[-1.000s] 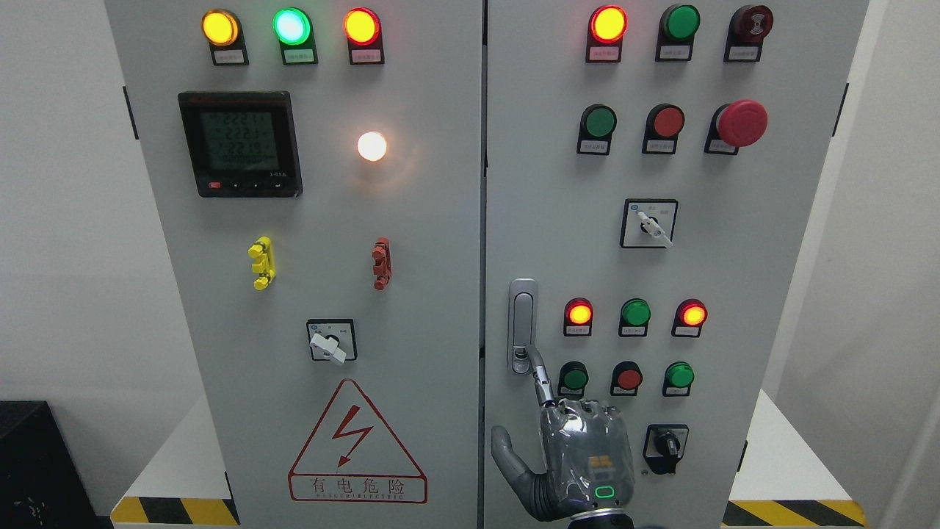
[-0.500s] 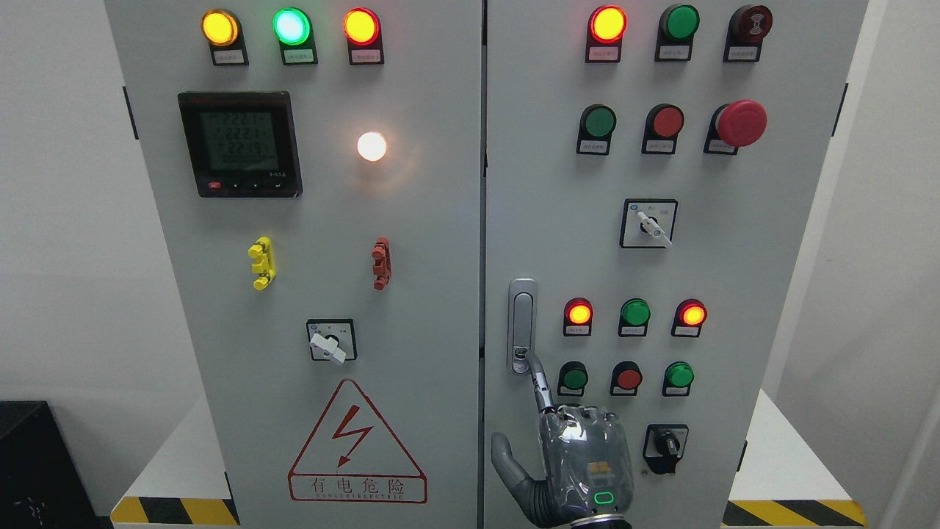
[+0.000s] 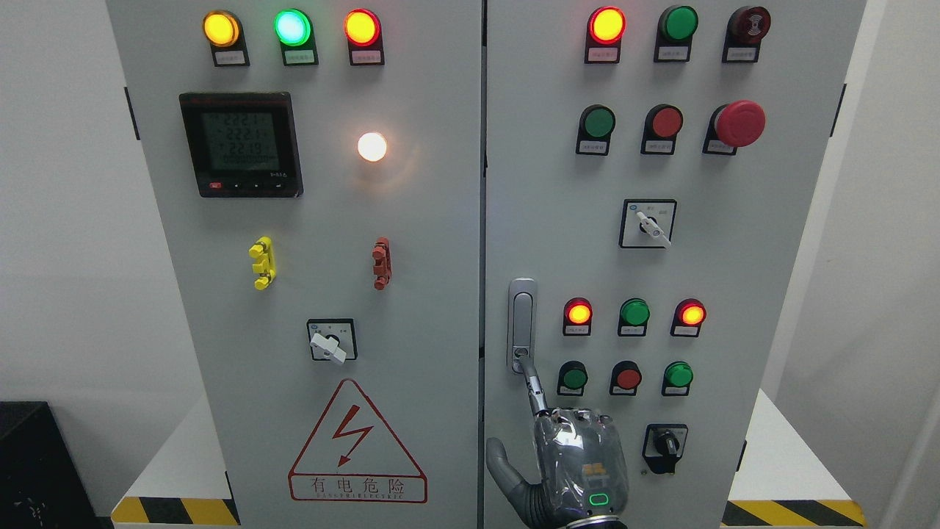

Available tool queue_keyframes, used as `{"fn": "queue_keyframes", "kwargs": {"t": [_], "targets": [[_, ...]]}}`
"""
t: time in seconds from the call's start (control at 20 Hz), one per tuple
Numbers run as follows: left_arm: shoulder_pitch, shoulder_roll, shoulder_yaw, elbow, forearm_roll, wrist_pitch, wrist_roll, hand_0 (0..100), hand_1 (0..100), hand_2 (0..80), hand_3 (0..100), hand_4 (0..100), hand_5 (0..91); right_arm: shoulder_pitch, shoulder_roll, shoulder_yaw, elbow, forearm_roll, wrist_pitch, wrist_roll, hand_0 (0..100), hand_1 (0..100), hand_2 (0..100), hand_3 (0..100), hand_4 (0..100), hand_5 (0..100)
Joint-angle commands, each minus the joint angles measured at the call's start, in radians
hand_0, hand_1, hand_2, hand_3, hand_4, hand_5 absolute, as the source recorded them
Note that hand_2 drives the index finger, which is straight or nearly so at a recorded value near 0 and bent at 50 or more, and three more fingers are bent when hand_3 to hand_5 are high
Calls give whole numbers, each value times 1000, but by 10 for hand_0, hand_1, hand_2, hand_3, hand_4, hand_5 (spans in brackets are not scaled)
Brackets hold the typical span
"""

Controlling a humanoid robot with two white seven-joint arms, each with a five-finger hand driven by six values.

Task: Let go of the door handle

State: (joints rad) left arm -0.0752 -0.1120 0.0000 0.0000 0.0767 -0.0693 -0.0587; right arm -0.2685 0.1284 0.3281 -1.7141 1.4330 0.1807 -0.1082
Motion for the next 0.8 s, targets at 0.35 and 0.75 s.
{"fn": "queue_keyframes", "kwargs": {"t": [0.35, 0.75], "targets": [[0, 0, -21, -20, 0, 0, 0, 0, 0, 24, 91, 11, 0, 17, -3, -1, 11, 4, 6, 33, 358, 321, 14, 1000, 1000, 975], [0, 0, -21, -20, 0, 0, 0, 0, 0, 23, 89, 12, 0, 23, 0, 0, 11, 3, 6, 33, 354, 319, 14, 1000, 1000, 975]]}}
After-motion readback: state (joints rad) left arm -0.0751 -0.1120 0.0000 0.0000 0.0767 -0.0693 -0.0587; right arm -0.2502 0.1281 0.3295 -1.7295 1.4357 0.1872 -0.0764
